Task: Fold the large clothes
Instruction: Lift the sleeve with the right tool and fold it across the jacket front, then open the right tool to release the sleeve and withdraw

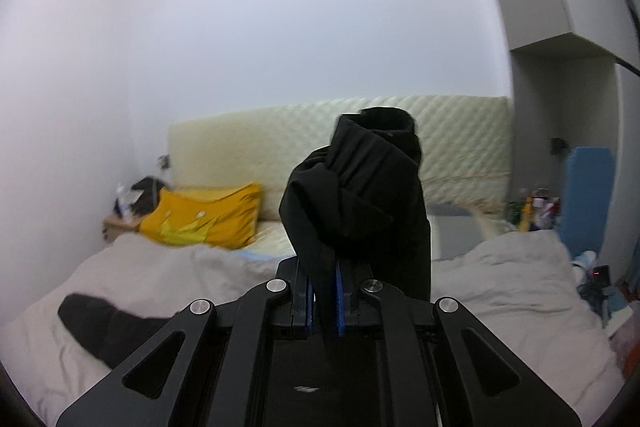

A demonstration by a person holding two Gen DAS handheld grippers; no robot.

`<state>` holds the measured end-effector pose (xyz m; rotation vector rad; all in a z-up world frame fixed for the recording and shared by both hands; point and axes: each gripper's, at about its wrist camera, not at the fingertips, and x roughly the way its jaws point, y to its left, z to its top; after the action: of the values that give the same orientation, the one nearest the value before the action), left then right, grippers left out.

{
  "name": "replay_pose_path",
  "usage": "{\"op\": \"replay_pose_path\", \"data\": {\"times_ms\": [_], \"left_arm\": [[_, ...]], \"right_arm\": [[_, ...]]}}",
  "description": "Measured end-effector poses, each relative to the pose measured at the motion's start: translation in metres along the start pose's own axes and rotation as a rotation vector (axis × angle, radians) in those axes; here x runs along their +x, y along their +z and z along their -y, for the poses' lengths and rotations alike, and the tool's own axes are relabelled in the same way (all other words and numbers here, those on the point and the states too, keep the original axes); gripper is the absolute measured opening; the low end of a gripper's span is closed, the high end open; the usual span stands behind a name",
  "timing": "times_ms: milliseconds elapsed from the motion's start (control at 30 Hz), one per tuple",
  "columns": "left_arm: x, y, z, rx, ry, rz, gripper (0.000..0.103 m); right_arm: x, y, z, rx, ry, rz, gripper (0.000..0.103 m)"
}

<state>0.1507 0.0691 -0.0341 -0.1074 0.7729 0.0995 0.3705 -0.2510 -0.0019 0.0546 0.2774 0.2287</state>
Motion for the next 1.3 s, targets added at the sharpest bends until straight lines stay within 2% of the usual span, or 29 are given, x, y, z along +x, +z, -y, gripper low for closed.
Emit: {"op": "replay_pose_path", "data": {"times_ms": [233,433,600,800,933,1000,1067,1133,1300], "left_arm": [[0.022,0.001,-0.026,-0.004,0.014,-0.028,0.103],[0.044,0.001,-0.042,-0.02,0.018,-0.056,0.103],[0.062,-0.001,-0.054,-0.043,0.016,-0.087,0.103],[0.072,-0.002,-0.065,-0.062,0.024,-0.103,0.103],[0.072,-0.002,-0.068,-0.07,0.028,-0.106,0.103],[0.069,-0.001,-0.068,-0.072,0.028,-0.101,0.103],[0.065,0.001,-0.066,-0.071,0.024,-0.091,0.103],[0.061,0.004,-0.064,-0.07,0.019,-0.083,0.103],[0.04,0.012,-0.052,-0.059,0.0,-0.046,0.103]], "right_arm": [[0.049,-0.062,-0.091,-0.024,0.093,-0.097,0.008],[0.083,-0.119,-0.146,-0.033,0.147,-0.206,0.008],[0.114,-0.174,-0.175,-0.043,0.185,-0.346,0.008],[0.139,-0.224,-0.191,-0.057,0.17,-0.468,0.008],[0.141,-0.234,-0.186,-0.019,0.19,-0.509,0.01],[0.137,-0.234,-0.182,-0.009,0.197,-0.512,0.017],[0.129,-0.23,-0.181,-0.006,0.209,-0.514,0.039],[0.123,-0.227,-0.183,-0.001,0.218,-0.51,0.049],[0.091,-0.199,-0.179,0.028,0.238,-0.484,0.051]]}}
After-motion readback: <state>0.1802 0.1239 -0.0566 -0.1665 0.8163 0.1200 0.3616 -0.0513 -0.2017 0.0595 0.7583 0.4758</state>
